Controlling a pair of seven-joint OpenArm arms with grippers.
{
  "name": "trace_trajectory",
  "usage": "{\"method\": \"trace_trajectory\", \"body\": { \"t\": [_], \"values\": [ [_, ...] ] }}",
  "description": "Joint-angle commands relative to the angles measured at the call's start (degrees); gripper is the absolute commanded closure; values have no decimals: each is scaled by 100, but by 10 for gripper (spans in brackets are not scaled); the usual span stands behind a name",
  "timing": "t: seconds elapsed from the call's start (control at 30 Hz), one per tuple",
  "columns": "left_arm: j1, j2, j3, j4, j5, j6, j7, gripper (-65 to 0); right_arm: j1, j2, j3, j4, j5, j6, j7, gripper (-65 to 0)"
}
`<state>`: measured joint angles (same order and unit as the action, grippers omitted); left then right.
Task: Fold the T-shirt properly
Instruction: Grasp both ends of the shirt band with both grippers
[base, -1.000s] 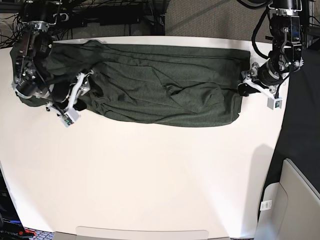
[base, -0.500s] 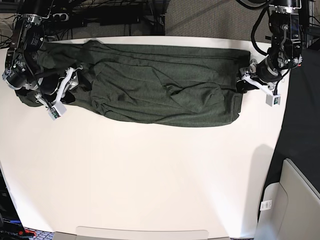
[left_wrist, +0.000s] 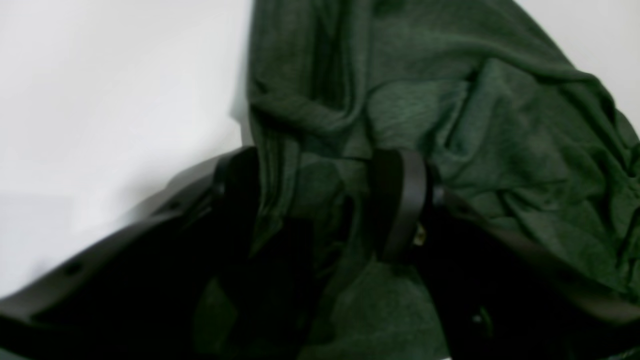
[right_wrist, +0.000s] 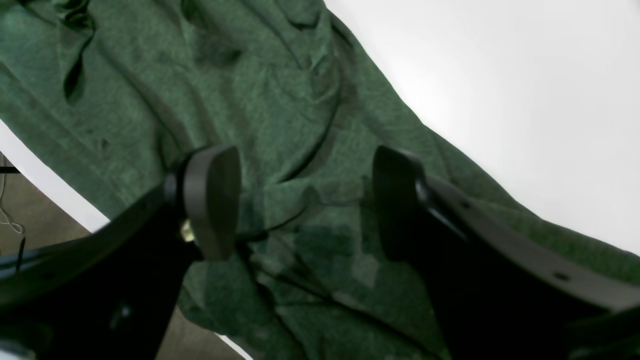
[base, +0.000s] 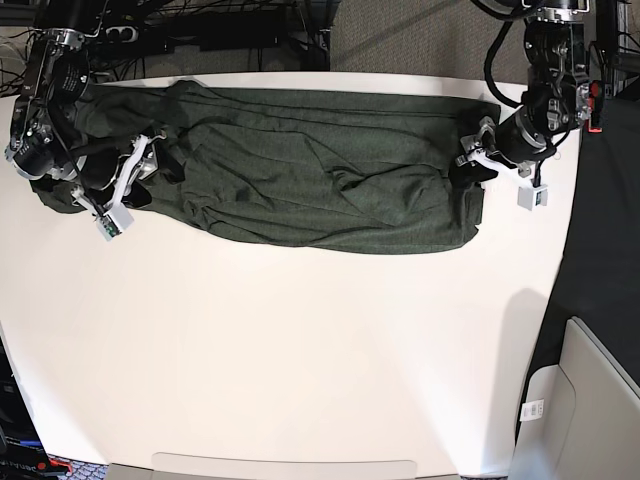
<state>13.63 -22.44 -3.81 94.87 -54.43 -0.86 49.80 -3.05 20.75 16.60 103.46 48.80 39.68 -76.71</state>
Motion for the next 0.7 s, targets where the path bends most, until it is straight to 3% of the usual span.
{"method": "trace_trajectory", "body": {
  "t": [0.0,0.5,0.67],
  "values": [
    [-31,15,-19,65,-38,12,114,-347,54,83,50,111,109,32,88,-416],
    [-233,754,-19,-32,6,12,88,-347,46,83,50,111,109,32,88,-416],
    [-330,859,-19,-322,6,12,53,-345,-7,232,59,173,189,32,88,-416]
  ]
}}
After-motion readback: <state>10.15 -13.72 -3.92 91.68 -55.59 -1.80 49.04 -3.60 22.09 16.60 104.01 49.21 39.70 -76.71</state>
